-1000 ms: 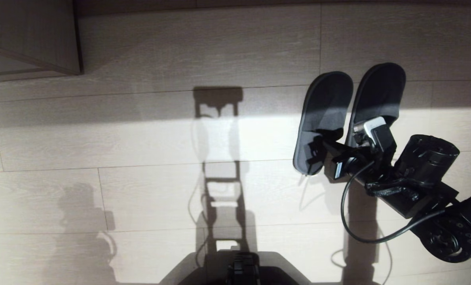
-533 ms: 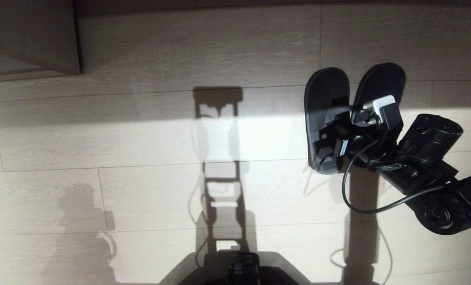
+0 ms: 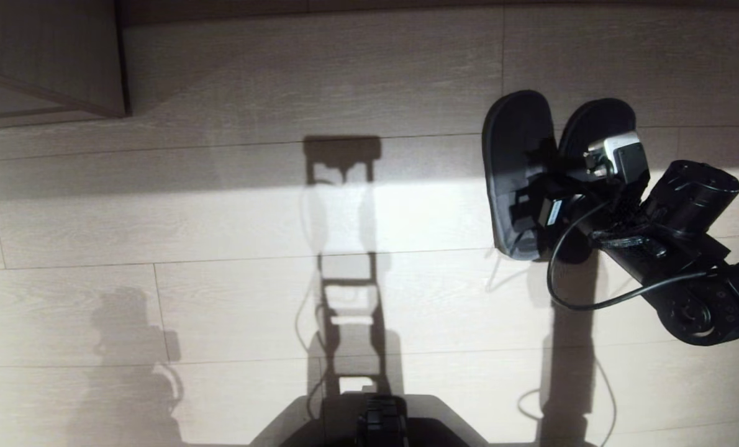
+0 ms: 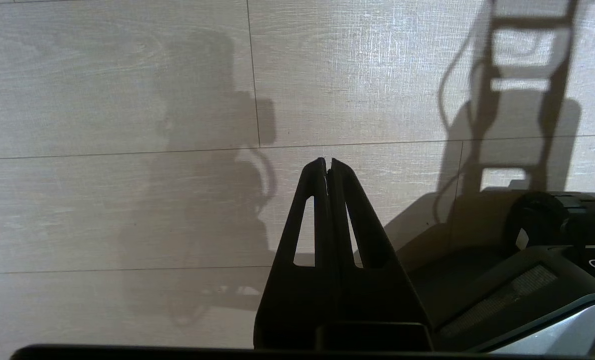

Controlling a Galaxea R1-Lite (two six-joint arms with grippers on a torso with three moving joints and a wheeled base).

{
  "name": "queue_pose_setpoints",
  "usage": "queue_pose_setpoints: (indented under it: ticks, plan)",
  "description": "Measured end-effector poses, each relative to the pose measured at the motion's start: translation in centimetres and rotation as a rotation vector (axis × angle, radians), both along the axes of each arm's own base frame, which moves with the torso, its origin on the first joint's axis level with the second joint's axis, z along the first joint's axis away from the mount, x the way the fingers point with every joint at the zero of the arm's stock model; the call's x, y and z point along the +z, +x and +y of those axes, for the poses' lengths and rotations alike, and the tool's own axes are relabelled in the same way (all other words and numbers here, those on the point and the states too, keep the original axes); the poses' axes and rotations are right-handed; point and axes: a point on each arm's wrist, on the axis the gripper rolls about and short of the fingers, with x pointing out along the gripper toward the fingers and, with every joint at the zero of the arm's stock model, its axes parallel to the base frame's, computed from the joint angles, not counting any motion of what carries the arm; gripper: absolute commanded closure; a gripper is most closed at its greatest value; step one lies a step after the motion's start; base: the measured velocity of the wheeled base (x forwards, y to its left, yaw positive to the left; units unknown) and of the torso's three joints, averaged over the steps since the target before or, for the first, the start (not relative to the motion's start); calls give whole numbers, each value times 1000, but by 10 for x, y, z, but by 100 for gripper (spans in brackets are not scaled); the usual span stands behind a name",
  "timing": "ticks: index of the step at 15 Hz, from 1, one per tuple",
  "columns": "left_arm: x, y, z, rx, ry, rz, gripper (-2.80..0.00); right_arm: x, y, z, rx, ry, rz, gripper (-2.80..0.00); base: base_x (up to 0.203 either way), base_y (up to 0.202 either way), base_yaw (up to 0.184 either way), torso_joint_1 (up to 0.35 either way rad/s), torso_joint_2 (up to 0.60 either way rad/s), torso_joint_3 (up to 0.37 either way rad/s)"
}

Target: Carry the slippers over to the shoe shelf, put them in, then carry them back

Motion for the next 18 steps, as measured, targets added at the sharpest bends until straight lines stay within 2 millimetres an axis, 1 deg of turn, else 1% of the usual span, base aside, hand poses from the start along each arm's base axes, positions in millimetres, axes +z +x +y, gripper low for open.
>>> queue_pose_setpoints:
  ticks: [4,9,11,14,18]
  plan:
    - [0,0,0,1,0,0,0,3,-4,-9,-63,5,3,0,0,0,0,0,0,0]
    - [0,0,0,1,0,0,0,2,-9,-10,-62,5,10,0,0,0,0,0,0,0]
    - [0,0,0,0,0,0,0,-11,-18,-7,-44,-1,55,0,0,0,0,0,0,0]
    - [0,0,0,1,0,0,0,-22,-36,-2,-17,-5,88,0,0,0,0,0,0,0]
    - [0,0,0,1,0,0,0,-22,-59,0,1,-7,86,0,0,0,0,0,0,0]
